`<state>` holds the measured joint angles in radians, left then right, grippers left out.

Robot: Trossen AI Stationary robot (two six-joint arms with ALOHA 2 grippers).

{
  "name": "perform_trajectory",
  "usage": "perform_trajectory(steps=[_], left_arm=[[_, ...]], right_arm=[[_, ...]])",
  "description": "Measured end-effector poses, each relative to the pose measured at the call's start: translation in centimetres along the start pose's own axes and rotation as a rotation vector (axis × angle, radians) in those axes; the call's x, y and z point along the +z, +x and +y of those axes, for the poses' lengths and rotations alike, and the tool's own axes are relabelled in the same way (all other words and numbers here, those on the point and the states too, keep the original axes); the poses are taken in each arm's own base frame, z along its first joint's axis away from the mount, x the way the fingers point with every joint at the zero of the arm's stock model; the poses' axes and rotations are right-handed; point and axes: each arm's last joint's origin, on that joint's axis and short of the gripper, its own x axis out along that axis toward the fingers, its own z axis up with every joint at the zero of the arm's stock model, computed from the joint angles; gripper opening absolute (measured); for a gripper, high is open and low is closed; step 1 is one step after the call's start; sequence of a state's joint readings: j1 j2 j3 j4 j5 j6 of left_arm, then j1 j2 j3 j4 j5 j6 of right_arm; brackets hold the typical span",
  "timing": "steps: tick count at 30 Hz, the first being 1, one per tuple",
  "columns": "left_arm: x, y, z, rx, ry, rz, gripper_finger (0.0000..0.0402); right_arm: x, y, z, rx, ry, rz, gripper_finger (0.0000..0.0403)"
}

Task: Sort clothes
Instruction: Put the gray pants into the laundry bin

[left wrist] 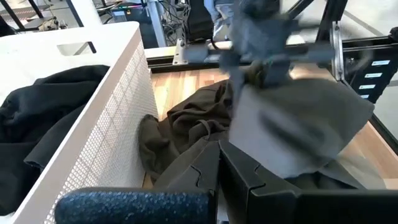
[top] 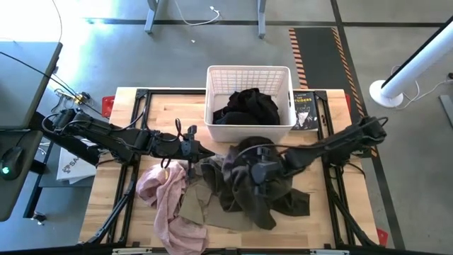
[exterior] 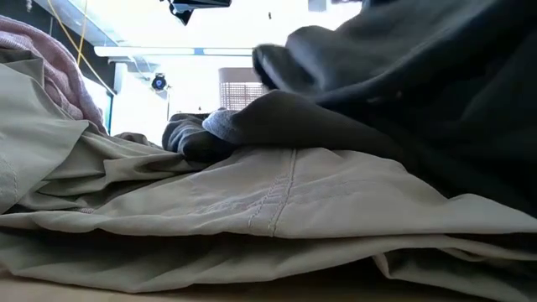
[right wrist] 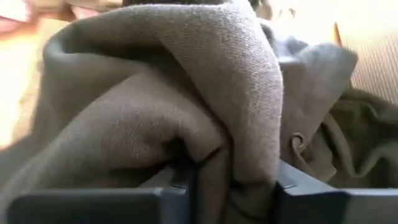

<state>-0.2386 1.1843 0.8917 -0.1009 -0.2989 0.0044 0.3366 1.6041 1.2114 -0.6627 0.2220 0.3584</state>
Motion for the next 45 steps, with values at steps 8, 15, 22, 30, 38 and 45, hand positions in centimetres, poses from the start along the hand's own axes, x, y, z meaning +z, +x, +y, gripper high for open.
perform_trajectory(steps=[8,15,22,30,38,45], left_arm=[[-0.1,0.0,0.0,0.0,0.003,0.009,0.0003],[-0.1,0.0,0.0,0.0,0.004,0.015,0.0003],[-0.1,0.0,0.0,-0.006,0.004,0.014,0.0003],[-0.2,0.0,0.0,-0.007,0.004,0.015,0.0003],[-0.3,0.0,-0.1,-0.012,0.008,0.028,0.0003],[-0.3,-0.1,-0.2,-0.015,0.012,0.034,0.0003]], right_arm=[[1.7,1.2,-3.2,0.02,0.074,0.027,0.0232],[2.6,3.7,-3.9,0.059,0.112,0.007,0.0327],[0.1,11.3,-2.7,0.16,0.136,0.271,0.0342],[-0.6,14.6,-2.3,0.221,0.176,0.305,0.0198],[0.7,12.3,-2.4,0.18,0.164,0.206,0.0063],[3.4,3.4,-3.0,0.105,0.137,-0.077,0.0063]])
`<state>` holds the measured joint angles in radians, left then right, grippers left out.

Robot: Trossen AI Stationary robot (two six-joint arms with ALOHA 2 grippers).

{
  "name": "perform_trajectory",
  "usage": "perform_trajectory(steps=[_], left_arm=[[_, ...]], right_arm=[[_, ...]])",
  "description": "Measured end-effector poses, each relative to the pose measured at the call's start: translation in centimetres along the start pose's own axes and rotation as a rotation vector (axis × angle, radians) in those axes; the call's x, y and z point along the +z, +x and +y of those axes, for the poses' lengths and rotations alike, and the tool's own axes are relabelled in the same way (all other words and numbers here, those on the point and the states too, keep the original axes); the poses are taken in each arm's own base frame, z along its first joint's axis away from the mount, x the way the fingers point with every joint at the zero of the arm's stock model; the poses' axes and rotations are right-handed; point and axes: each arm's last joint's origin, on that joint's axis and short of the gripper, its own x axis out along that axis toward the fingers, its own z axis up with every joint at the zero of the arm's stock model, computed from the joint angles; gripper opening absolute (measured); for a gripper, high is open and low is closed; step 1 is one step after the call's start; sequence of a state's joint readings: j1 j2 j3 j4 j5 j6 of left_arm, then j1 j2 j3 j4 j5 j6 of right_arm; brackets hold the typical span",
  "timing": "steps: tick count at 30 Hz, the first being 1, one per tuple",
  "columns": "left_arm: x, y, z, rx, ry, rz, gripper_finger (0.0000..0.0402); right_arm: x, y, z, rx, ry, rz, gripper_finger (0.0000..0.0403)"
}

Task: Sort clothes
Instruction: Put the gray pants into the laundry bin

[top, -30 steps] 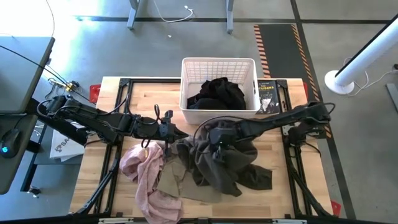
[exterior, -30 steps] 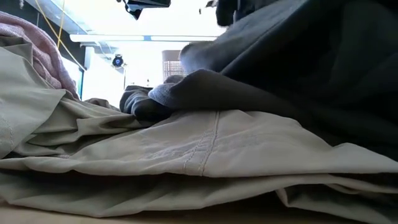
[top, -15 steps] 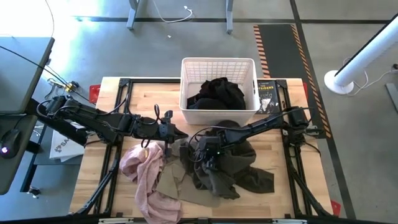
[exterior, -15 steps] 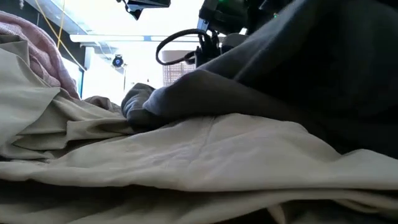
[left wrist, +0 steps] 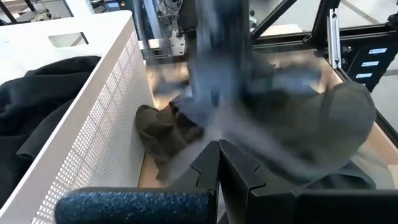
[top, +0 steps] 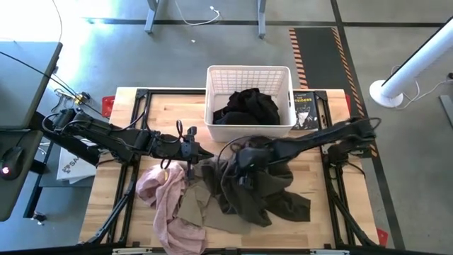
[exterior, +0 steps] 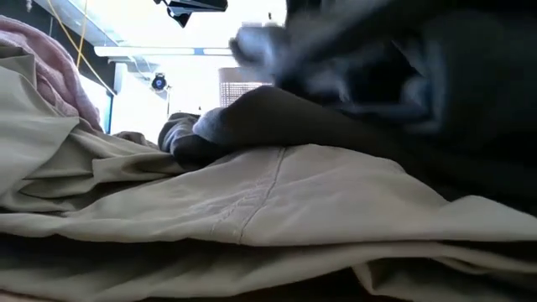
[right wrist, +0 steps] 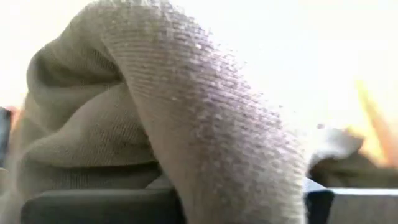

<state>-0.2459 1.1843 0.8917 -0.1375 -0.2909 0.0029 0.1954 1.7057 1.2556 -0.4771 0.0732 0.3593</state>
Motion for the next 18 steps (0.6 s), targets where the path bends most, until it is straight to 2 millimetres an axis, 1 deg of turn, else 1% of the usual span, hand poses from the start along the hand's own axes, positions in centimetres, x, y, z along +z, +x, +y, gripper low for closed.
perform_trajectory(steps=[7,14,18], left_arm=[[0.0,0.0,-0.1,0.004,0.002,0.0,0.0003],[0.0,0.0,-0.1,0.007,0.002,-0.005,0.0003],[0.1,0.0,-0.1,0.008,0.0,-0.008,0.0003]], right_arm=[[2.2,-9.6,0.6,0.046,-0.043,-0.36,0.0063],[3.6,-17.0,0.5,0.094,-0.123,-0.738,0.0063],[4.6,-21.0,-0.3,0.037,-0.18,-1.008,0.0063]])
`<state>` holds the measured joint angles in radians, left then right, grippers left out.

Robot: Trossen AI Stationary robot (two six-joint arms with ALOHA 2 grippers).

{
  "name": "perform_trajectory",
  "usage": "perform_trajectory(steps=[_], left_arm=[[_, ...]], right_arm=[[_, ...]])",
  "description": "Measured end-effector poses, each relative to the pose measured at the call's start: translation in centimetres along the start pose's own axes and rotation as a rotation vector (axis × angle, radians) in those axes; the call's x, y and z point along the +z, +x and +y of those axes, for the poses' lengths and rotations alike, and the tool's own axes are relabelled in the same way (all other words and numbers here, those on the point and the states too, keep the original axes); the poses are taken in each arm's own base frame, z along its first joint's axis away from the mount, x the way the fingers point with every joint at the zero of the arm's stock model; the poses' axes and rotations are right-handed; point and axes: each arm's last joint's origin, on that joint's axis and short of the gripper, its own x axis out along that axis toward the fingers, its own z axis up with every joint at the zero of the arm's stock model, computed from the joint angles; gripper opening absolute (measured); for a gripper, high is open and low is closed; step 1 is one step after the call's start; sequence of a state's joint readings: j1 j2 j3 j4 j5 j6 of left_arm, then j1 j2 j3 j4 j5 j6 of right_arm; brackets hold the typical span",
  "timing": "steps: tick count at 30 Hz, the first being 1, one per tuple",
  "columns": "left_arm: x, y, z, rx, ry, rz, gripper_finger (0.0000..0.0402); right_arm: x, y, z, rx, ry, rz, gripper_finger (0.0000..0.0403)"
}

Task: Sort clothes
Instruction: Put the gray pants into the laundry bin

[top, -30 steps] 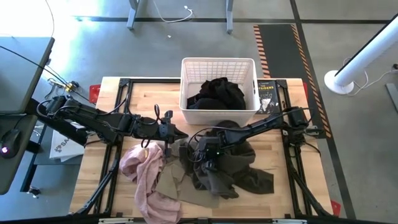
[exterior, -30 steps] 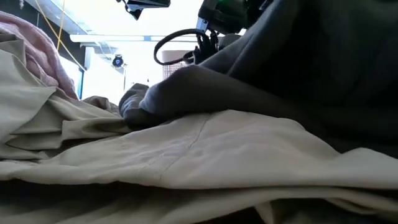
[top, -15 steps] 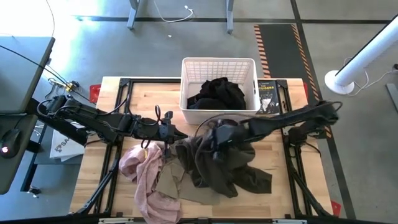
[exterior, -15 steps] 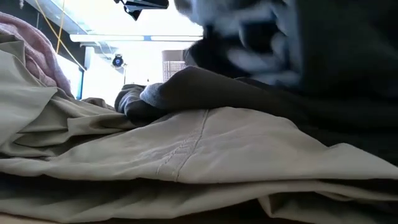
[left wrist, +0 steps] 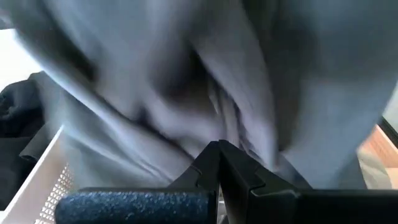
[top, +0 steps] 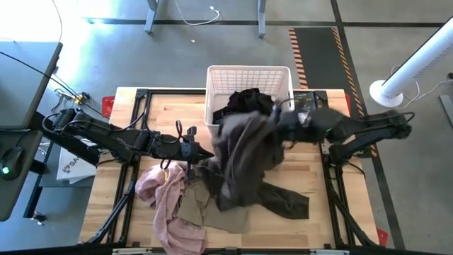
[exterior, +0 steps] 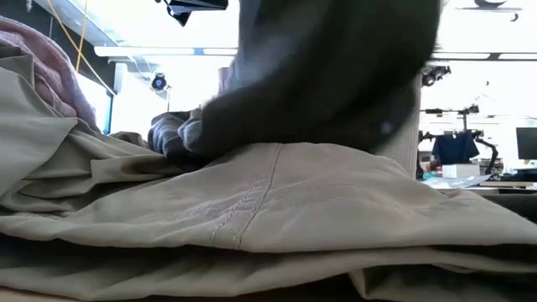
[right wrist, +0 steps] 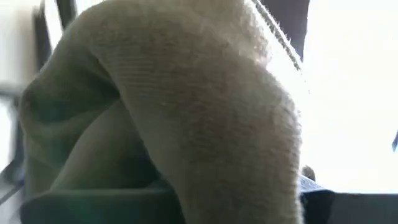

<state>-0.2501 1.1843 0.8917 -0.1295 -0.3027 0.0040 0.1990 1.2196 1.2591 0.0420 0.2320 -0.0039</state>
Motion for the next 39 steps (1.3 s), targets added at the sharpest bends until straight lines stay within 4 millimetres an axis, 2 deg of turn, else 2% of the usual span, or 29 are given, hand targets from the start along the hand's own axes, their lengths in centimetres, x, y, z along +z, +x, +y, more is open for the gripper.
perform_trajectory(steps=[7,10,14,17,19,22,25,30,34,36,39], left_arm=[[0.3,0.0,0.1,0.028,0.011,-0.026,0.0003],[0.3,0.0,0.1,0.036,0.031,-0.028,0.0003],[0.3,-0.2,0.3,0.086,0.05,-0.028,0.0003],[0.6,-0.7,0.5,0.114,0.044,-0.044,0.0003],[0.8,-1.1,0.7,0.123,0.041,-0.059,0.0003],[1.1,-1.9,0.9,0.129,0.031,-0.078,0.0003],[1.2,-2.7,1.0,0.125,0.025,-0.091,0.0003],[1.3,-3.7,0.7,0.105,0.03,-0.091,0.0003],[1.3,-4.2,0.4,0.117,0.037,-0.094,0.0003],[1.2,-4.3,0.2,0.118,0.041,-0.093,0.0003],[1.2,-4.3,-0.1,0.111,0.044,-0.095,0.0003]], right_arm=[[6.6,-2.9,-4.0,-0.181,-0.117,-0.615,0.0063],[8.9,-3.8,-5.7,-0.193,-0.166,-0.789,0.0063],[11.7,-3.5,-7.7,-0.27,-0.225,-0.844,0.0063],[13.6,-2.1,-9.3,-0.371,-0.297,-0.844,0.0063],[14.8,-0.8,-10.7,-0.464,-0.338,-0.766,0.0063],[15.3,1.4,-13.5,-0.627,-0.405,-0.535,0.0063],[14.0,3.6,-16.8,-0.759,-0.407,-0.228,0.0063],[9.3,5.6,-21.0,-0.8,-0.288,0.228,0.0063],[4.2,6.6,-22.8,-0.762,-0.219,0.56,0.0063],[1.0,7.2,-23.2,-0.696,-0.178,0.733,0.0063],[-3.4,8.0,-23.4,-0.571,-0.097,0.902,0.0063]])
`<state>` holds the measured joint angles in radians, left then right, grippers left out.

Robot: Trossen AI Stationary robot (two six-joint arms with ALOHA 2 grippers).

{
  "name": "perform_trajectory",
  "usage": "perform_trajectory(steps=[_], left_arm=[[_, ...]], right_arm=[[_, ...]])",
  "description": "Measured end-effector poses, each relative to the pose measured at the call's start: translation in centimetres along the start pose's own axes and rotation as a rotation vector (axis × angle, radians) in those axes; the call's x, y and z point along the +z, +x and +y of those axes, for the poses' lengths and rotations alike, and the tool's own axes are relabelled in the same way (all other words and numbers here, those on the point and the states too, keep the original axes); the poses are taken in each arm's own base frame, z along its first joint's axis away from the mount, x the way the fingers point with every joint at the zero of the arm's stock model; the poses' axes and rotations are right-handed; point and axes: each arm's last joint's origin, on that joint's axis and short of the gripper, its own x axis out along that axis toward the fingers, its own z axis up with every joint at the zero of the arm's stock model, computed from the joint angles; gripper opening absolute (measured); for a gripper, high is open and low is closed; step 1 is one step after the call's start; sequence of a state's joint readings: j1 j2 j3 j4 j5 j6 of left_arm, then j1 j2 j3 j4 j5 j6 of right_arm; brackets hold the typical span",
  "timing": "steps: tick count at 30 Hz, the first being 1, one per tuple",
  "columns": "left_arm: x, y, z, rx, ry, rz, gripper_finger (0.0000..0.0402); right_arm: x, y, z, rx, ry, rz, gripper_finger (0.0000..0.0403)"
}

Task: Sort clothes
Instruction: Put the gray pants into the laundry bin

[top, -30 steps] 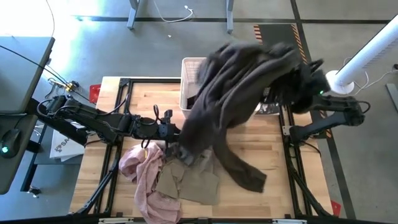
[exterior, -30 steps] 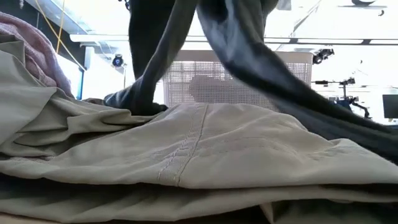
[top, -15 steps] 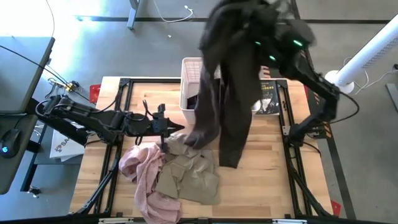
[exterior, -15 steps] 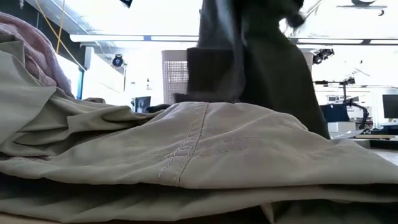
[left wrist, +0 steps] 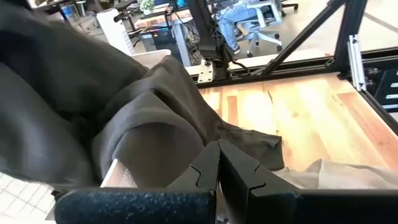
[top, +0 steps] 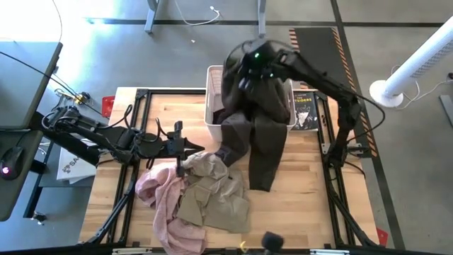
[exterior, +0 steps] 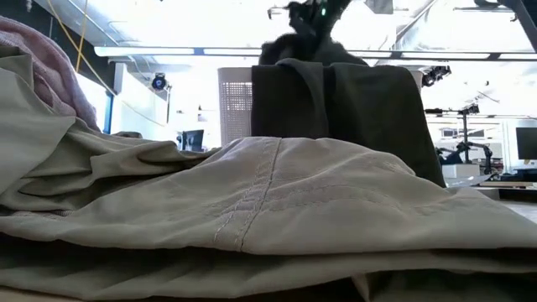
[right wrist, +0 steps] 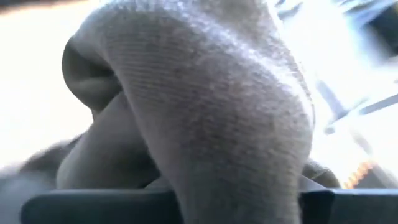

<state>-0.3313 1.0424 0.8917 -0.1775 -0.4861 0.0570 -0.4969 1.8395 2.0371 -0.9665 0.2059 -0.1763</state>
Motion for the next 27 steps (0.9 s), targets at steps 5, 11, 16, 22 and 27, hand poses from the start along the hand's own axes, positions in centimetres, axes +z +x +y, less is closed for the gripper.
perform_trajectory(steps=[5,11,16,22,27], left_arm=[[0.0,0.0,0.0,0.002,-0.001,0.0,0.0003],[0.0,0.0,0.0,0.006,-0.001,-0.001,0.0003],[0.0,0.0,0.1,0.026,0.003,0.001,0.0003],[-0.1,0.0,0.1,0.024,0.0,0.008,0.0003],[-0.3,0.0,-0.1,0.017,-0.012,0.029,0.0003]], right_arm=[[-3.7,4.8,2.5,0.133,-0.044,0.191,0.0064],[-6.0,6.6,3.1,0.013,-0.134,0.304,0.017],[-3.7,3.7,2.5,-0.068,-0.138,0.271,0.025],[0.9,-4.0,3.6,-0.218,-0.138,0.086,0.0266],[1.6,-9.0,7.5,-0.147,-0.169,-0.035,0.0267]])
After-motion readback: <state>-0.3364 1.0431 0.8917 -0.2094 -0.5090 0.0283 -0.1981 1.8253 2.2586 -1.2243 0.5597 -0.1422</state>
